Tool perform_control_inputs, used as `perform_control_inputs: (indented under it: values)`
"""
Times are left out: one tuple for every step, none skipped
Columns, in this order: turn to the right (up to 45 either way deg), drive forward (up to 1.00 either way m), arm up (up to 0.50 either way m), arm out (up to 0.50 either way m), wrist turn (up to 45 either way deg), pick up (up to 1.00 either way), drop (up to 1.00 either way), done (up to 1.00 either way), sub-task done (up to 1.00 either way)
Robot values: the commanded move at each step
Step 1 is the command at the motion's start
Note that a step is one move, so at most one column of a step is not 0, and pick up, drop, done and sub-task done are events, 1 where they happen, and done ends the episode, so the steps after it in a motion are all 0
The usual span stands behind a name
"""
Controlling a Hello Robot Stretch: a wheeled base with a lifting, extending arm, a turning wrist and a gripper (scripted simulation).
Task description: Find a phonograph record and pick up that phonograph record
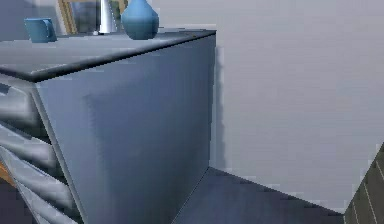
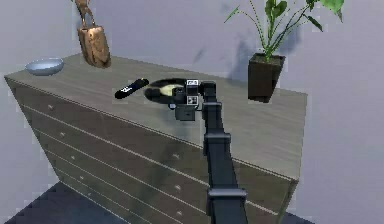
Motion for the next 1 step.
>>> perform_control_inputs:
  values:
    - [0.0, 0.0, 0.0, 0.0, 0.0, 1.0, 0.0, 0.0, 0.0]
